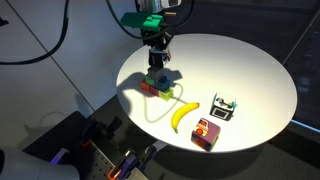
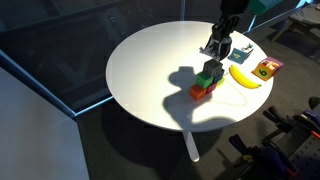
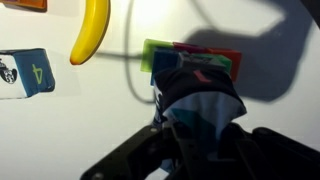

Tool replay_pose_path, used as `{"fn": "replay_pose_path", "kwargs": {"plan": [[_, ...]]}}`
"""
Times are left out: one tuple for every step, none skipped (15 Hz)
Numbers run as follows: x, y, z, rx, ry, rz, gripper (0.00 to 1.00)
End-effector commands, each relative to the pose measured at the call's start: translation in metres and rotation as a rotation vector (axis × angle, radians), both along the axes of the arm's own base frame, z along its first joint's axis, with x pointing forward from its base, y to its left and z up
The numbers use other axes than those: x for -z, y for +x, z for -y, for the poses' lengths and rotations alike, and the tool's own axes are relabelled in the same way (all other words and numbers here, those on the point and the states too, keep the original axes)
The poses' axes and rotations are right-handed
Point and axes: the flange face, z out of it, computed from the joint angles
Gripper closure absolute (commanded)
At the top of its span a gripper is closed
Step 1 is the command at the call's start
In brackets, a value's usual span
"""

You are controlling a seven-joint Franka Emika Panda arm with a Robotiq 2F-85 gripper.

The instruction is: Pick up the square plush toy on the left and put it on top of the stacked blocks on the left

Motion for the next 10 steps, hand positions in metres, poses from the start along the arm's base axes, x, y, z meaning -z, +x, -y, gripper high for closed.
{"fn": "replay_pose_path", "kwargs": {"plan": [[-0.005,-0.007,-0.008,0.08,-0.014,-0.031,0.92],[-0.003,-0.008,-0.01,0.094,-0.016,-0.04,0.92],[-0.003,-0.009,-0.012,0.106,-0.016,-0.044,0.92],[-0.001,-0.01,-0.014,0.114,-0.017,-0.045,0.92],[0.0,-0.01,-0.016,0.118,-0.017,-0.045,0.92],[0.001,-0.01,-0.017,0.125,-0.019,-0.047,0.92],[0.002,-0.01,-0.017,0.128,-0.02,-0.048,0.92],[0.004,-0.01,-0.018,0.131,-0.022,-0.048,0.92],[0.006,-0.011,-0.018,0.13,-0.024,-0.049,0.92],[0.007,-0.011,-0.018,0.129,-0.024,-0.051,0.92]]}}
